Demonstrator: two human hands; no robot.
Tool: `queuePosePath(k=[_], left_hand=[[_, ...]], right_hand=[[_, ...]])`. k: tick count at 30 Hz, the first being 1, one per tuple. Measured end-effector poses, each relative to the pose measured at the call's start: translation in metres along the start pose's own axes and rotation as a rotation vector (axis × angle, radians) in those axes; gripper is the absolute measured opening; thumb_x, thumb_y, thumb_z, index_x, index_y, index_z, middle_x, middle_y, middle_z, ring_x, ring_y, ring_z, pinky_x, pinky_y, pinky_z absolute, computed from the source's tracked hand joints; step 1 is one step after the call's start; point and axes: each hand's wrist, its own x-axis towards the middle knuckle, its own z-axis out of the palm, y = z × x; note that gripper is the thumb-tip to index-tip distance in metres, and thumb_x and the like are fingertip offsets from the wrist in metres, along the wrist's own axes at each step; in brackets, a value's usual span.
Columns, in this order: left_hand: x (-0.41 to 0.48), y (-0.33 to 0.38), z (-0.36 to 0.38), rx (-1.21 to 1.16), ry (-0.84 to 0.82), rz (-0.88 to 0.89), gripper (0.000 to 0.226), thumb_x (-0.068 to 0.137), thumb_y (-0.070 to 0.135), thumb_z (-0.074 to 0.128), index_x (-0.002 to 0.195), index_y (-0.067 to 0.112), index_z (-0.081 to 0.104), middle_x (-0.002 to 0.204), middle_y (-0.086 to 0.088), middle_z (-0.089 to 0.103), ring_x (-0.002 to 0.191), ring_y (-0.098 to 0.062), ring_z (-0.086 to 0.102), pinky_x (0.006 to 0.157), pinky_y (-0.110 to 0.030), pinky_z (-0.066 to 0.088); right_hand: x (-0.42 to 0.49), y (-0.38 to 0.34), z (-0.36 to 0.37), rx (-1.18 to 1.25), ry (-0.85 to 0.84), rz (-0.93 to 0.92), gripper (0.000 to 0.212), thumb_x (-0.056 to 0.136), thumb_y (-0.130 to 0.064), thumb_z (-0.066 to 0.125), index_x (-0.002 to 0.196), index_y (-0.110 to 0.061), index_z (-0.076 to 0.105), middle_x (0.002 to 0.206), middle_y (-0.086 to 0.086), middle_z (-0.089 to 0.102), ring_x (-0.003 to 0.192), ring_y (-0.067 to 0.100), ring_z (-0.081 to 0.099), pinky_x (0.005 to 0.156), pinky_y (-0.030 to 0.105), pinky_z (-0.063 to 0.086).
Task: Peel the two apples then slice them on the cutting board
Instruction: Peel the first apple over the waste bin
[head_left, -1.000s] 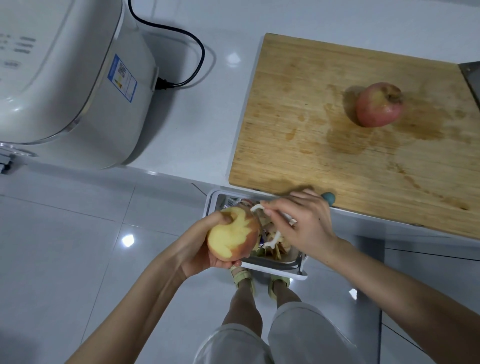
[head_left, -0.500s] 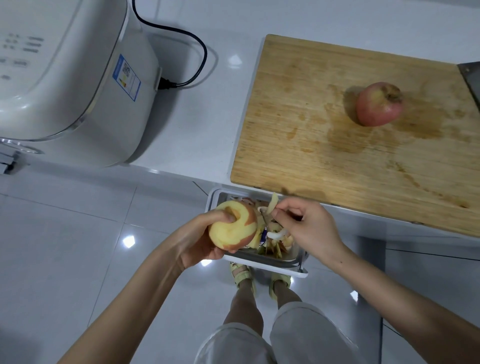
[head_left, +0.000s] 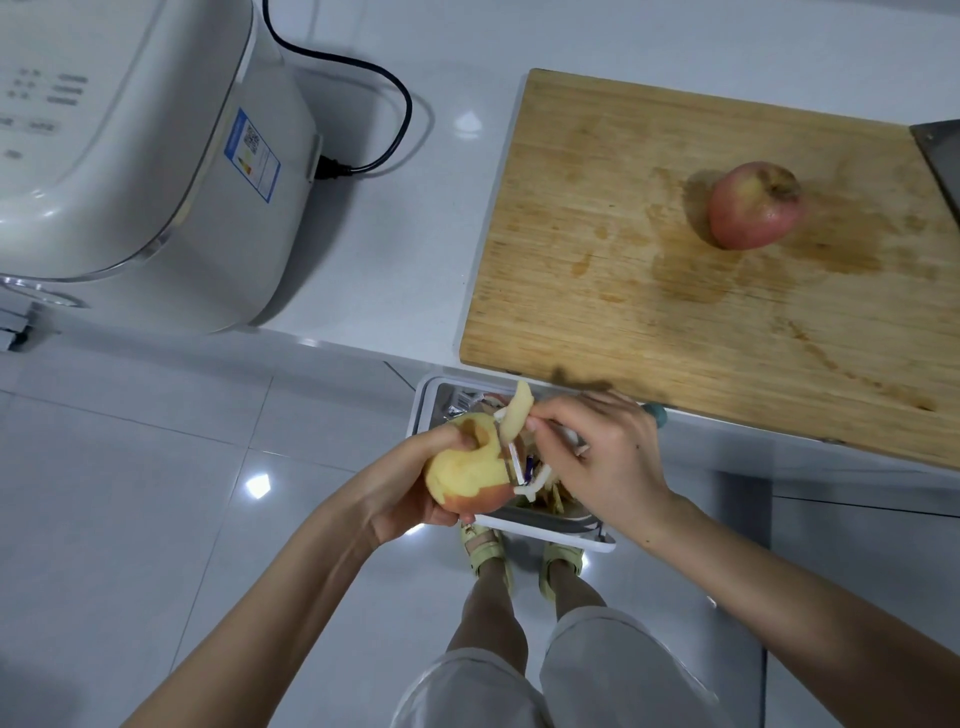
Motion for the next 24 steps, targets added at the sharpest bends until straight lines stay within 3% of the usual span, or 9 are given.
queuePosePath(k=[5, 9, 13, 16, 19, 24], left_hand=[[0.0, -0.001, -0.005, -0.054, -0.036, -0.029, 0.055, 0.048, 0.032, 0.069, 0.098, 0.008, 0.064, 0.083, -0.02, 0.064, 0.052, -0.027, 0.057, 0.041, -0.02, 0.034], [-0.002, -0.001, -0.006, -0.098, -0.056, -0.058, 0.065, 0.038, 0.027, 0.073, 0.099, 0.006, 0.064, 0.079, -0.019, 0.066, 0.054, -0.029, 0.061, 0.042, -0.02, 0.039], [-0.01, 0.014, -0.003, -0.221, -0.169, -0.01, 0.072, 0.016, 0.023, 0.089, 0.085, 0.007, 0.075, 0.08, -0.021, 0.067, 0.059, -0.035, 0.066, 0.037, -0.024, 0.047], [-0.009, 0.024, -0.002, -0.186, -0.151, 0.028, 0.07, 0.015, 0.025, 0.09, 0.081, 0.008, 0.076, 0.08, -0.02, 0.069, 0.061, -0.034, 0.067, 0.041, -0.028, 0.052], [-0.004, 0.022, -0.007, -0.045, -0.085, 0.025, 0.072, 0.032, 0.024, 0.081, 0.1, 0.008, 0.066, 0.083, -0.014, 0.071, 0.068, -0.026, 0.069, 0.048, -0.028, 0.053], [0.002, 0.018, -0.01, 0.16, 0.01, 0.008, 0.075, 0.043, 0.037, 0.073, 0.113, 0.014, 0.059, 0.081, -0.002, 0.071, 0.066, -0.011, 0.067, 0.049, -0.021, 0.049]], right_hand=[[-0.005, 0.006, 0.004, 0.086, -0.048, 0.053, 0.018, 0.086, -0.018, 0.056, 0.076, -0.014, 0.07, 0.06, -0.008, 0.062, 0.056, 0.009, 0.058, 0.059, 0.027, 0.046], [-0.008, 0.012, 0.006, 0.126, -0.07, 0.077, 0.019, 0.087, -0.02, 0.054, 0.078, -0.015, 0.071, 0.063, -0.007, 0.064, 0.057, 0.009, 0.058, 0.06, 0.023, 0.044], [-0.022, 0.021, 0.015, 0.018, -0.157, 0.194, 0.024, 0.079, -0.023, 0.046, 0.066, -0.015, 0.066, 0.053, -0.007, 0.057, 0.051, 0.01, 0.051, 0.054, 0.022, 0.036], [-0.026, 0.02, 0.023, -0.002, -0.311, 0.483, 0.019, 0.081, -0.023, 0.051, 0.066, -0.015, 0.058, 0.054, -0.002, 0.055, 0.056, 0.018, 0.053, 0.054, 0.028, 0.037], [-0.016, 0.024, 0.024, 0.015, -0.591, 0.696, 0.025, 0.09, -0.036, 0.052, 0.073, -0.021, 0.063, 0.061, -0.004, 0.063, 0.057, 0.014, 0.059, 0.059, 0.03, 0.045], [-0.004, 0.025, 0.015, 0.498, -0.903, 1.35, 0.044, 0.098, -0.038, 0.039, 0.088, -0.009, 0.07, 0.045, 0.004, 0.049, 0.037, 0.013, 0.036, 0.042, 0.023, 0.029]])
